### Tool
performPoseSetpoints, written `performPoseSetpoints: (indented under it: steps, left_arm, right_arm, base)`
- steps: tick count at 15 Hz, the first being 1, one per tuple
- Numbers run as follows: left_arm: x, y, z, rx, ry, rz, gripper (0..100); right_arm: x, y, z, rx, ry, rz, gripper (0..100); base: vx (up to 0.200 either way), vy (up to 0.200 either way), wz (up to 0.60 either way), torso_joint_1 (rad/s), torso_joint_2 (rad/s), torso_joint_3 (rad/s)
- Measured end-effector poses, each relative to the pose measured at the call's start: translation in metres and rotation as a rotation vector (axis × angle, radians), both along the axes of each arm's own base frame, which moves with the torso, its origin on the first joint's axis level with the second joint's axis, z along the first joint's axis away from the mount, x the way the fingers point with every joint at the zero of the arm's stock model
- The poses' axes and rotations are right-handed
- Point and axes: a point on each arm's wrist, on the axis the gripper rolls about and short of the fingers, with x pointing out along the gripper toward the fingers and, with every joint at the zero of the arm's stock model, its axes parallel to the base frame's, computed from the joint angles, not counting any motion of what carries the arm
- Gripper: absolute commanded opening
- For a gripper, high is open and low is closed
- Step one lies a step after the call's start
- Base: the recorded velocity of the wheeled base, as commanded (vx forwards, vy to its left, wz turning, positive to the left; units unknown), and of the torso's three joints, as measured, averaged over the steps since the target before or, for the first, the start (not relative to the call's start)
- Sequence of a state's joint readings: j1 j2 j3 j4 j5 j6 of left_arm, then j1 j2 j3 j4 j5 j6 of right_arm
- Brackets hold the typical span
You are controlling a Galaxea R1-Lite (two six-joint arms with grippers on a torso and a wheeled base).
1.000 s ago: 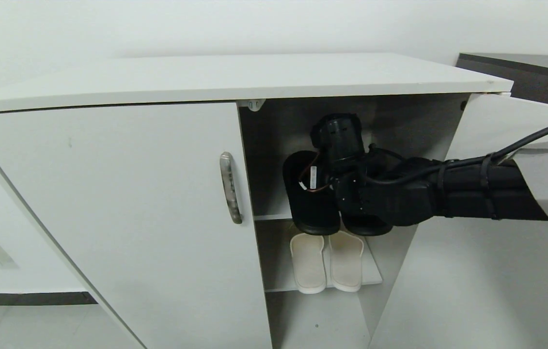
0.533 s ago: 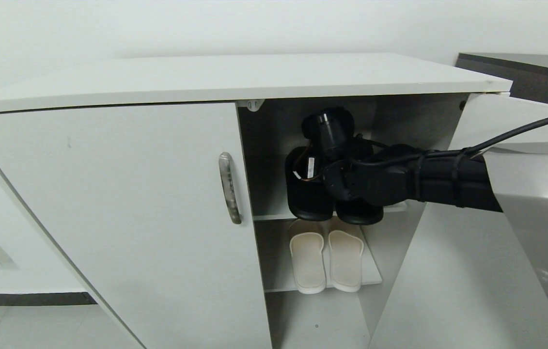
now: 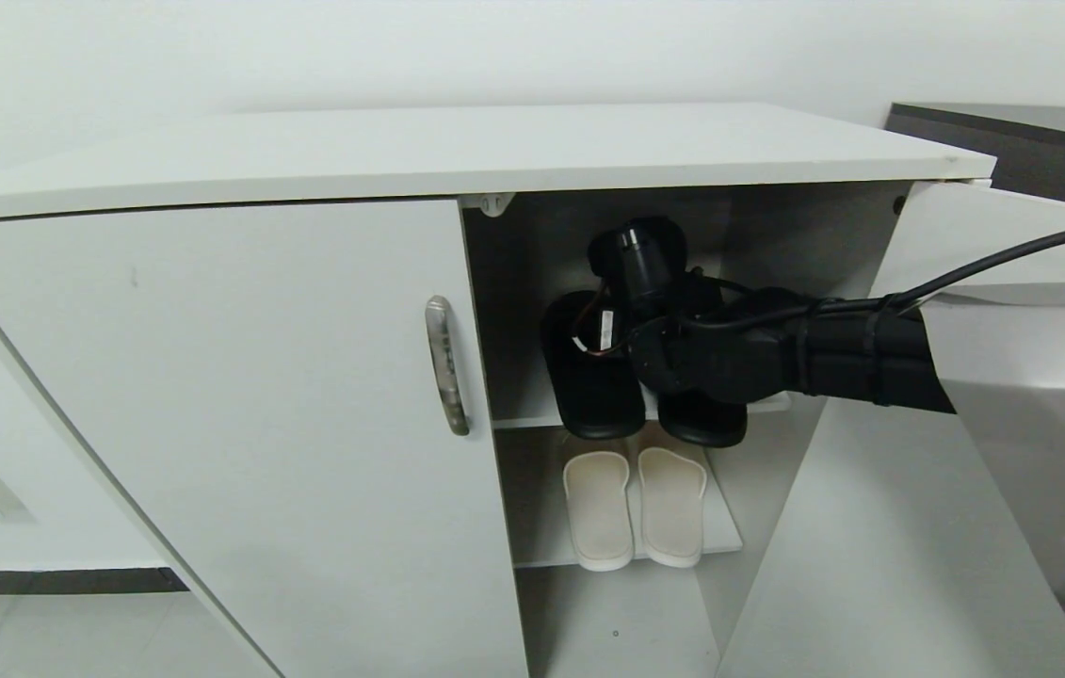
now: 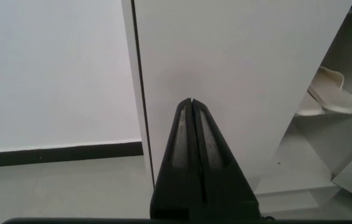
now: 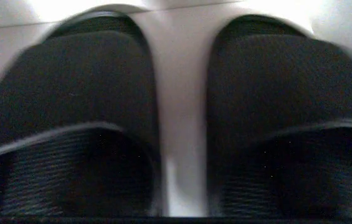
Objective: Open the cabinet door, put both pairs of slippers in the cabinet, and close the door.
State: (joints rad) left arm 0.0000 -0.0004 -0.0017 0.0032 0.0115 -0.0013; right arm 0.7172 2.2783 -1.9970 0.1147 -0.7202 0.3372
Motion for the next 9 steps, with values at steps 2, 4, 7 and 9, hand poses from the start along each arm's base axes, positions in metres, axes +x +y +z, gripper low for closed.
performPoseSetpoints:
  steps: [2,4,7,9]
  left_arm:
    - [0.0,0.0,0.0,0.0,0.0,0.001,0]
    - [0.0,0.0,0.0,0.0,0.0,0.002,0]
    - [0.0,0.0,0.0,0.0,0.0,0.002,0]
    - [0.0,0.0,0.0,0.0,0.0,0.002,0]
  right_arm:
    - [-0.003,0.0,0.0,-0.006,0.006,0.003,100]
    - [-0.009,-0.001,0.001,-0.014,0.011,0.003,100]
    - [-0.019,-0.005,0.006,-0.016,0.016,0.002,100]
    - [-0.027,-0.005,0.009,-0.017,0.02,0.012,100]
  base:
    - [0.0,0.0,0.0,0.0,0.0,0.0]
    - [0.0,0.0,0.0,0.0,0.0,0.0]
    - [0.0,0.0,0.0,0.0,0.0,0.0]
    - [0.0,0.0,0.0,0.0,0.0,0.0]
